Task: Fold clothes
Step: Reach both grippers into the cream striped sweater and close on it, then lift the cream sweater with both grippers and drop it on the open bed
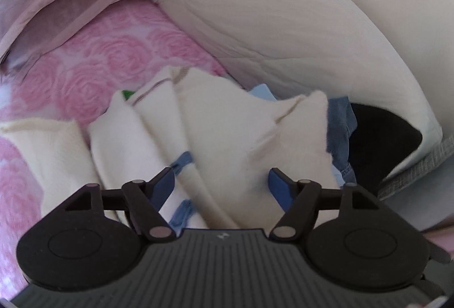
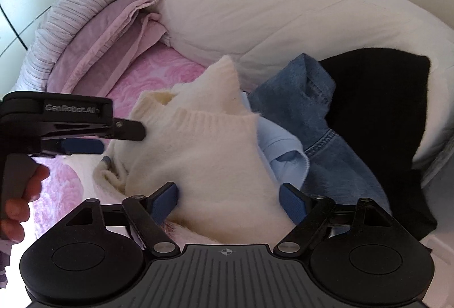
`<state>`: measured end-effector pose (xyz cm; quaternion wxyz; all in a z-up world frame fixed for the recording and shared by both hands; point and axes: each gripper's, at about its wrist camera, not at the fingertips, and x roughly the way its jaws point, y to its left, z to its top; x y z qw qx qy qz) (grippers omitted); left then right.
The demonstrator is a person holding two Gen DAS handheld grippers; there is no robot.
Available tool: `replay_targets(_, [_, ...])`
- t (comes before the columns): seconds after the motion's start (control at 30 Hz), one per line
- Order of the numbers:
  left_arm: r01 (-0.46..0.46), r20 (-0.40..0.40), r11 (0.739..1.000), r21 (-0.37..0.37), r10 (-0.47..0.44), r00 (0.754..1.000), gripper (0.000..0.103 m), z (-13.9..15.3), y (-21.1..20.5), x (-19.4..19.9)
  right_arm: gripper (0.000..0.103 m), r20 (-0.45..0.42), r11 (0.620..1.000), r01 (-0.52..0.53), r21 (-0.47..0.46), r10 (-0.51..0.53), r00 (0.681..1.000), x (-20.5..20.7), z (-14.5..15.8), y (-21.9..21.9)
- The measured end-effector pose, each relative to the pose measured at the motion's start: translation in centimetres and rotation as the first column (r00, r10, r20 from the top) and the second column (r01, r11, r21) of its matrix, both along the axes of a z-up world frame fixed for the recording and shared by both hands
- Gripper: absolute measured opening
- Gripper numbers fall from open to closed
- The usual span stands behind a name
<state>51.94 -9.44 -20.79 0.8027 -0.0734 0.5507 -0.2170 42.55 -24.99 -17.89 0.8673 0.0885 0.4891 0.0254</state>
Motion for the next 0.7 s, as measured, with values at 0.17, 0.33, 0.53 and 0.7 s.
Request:
replay_targets(0.17, [0.054,0.016,0.998,-0.035,-0.053,0.998,0.037,-1.5,-0.5,0.2,0.035,-0.024,0.999,-0.019,0.026,0.02,1.0,0.6,-0.7,0.2])
replay_targets(0.33, [0.04,0.066,0.996,-0.085,-0.034,0.997,0.003,-0.4,1.1,-0.7,0.013,0.026,0.999,-0.05,0.004,0.05,0.998,0.2,0.3,0.8])
replay_targets(0.53, [-0.016,0.149,0.996,-0.085,0.028,0.988,0.002,3.1,4.9,-3.4,0.004,0.14,0.993,-0.119,0.007,0.117,0.983,-1.1,3.2,2.7])
replay_targets(0.7, [-0.108,0.224,0.988,-0.111,0.131,0.966,0.001,6.8,9.6,-6.4,0.004,0.27,0.974,-0.225,0.002,0.216,0.938,-2.7,6.5,5.9])
